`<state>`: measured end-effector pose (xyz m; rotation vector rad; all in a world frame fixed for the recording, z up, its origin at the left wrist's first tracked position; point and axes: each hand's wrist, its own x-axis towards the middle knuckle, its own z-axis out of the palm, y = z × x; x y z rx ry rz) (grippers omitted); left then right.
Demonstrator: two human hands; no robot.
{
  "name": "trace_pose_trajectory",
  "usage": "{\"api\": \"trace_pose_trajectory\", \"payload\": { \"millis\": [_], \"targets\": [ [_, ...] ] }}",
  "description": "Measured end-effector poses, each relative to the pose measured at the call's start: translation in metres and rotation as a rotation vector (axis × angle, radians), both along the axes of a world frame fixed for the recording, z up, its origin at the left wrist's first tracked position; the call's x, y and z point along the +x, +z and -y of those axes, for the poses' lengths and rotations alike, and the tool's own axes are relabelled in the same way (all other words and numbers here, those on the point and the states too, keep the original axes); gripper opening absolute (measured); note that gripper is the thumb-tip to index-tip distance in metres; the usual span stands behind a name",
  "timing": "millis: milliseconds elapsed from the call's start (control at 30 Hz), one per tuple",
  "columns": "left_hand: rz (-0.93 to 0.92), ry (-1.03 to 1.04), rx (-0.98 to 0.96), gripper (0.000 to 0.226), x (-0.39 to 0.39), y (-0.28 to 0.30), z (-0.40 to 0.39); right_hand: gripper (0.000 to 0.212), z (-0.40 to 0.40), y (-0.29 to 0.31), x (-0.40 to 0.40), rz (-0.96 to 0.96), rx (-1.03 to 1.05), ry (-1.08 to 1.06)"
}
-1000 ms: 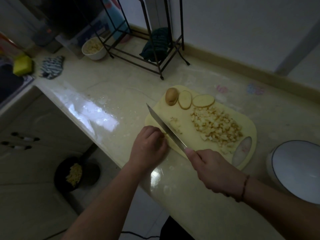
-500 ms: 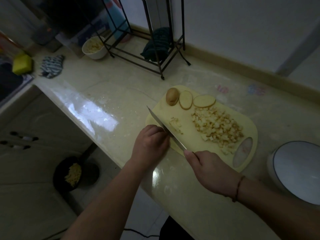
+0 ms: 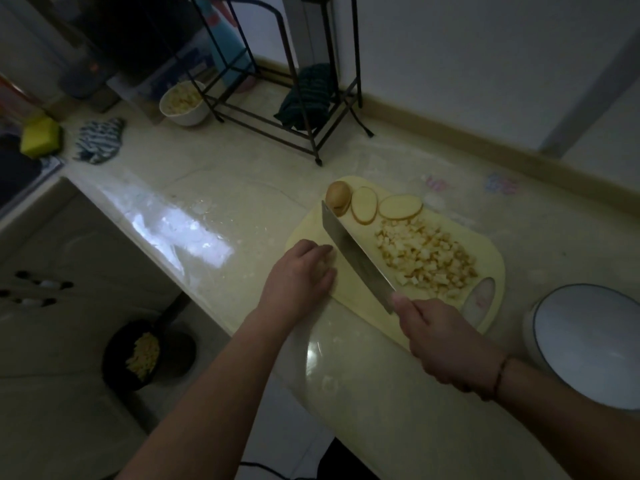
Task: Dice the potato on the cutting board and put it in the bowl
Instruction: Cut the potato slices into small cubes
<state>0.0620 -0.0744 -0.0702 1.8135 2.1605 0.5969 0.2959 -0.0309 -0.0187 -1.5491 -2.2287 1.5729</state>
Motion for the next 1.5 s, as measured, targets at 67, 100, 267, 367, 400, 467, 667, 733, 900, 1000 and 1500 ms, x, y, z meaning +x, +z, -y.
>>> {"api": "trace_pose_trajectory", "payload": {
  "millis": [67, 100, 267, 367, 400, 467, 667, 733, 900, 1000, 1500],
  "targets": [
    [-0.017, 0.026, -0.122, 0.048, 0.002, 0.005, -0.008, 0.056, 0.004, 0.003, 0.008, -0.004, -0.011, -0.004],
    [-0.029, 0.039, -0.181, 0.050, 0.003, 0.007, -0.014, 0.056, 0.007, 0.004, 0.014, -0.005, -0.023, -0.014],
    [-0.063, 0.040, -0.288, 0.027, 0.019, 0.014, -0.045, 0.055, 0.018, 0.001, 0.054, -0.052, -0.087, -0.132],
    [0.022, 0.121, -0.228, 0.022, 0.035, 0.011, -0.055, 0.053, 0.021, 0.001, 0.067, -0.081, -0.152, -0.203],
    [0.059, 0.137, -0.193, 0.022, 0.043, 0.011, -0.057, 0.053, 0.023, 0.001, 0.069, -0.085, -0.160, -0.213],
    [0.124, 0.137, -0.134, 0.021, 0.060, 0.010, -0.060, 0.053, 0.027, 0.001, 0.069, -0.097, -0.205, -0.252],
    [0.356, 0.230, -0.066, 0.024, 0.065, 0.012, -0.048, 0.050, 0.019, 0.018, 0.067, -0.093, -0.376, -0.275],
    [0.407, 0.286, 0.033, 0.024, 0.055, 0.021, -0.035, 0.054, 0.013, 0.028, 0.070, -0.044, -0.177, -0.128],
    [0.193, 0.078, 0.452, 0.011, 0.043, 0.066, -0.011, 0.046, 0.011, 0.046, 0.080, 0.153, 0.261, 0.181],
    [0.105, -0.257, 0.200, 0.017, 0.050, 0.080, -0.014, 0.040, 0.014, 0.051, 0.077, 0.259, 0.386, 0.257],
    [-0.019, -0.342, -0.236, 0.021, 0.077, 0.067, -0.053, 0.051, 0.045, 0.064, 0.043, 0.467, 0.498, 0.262]
  ]
}}
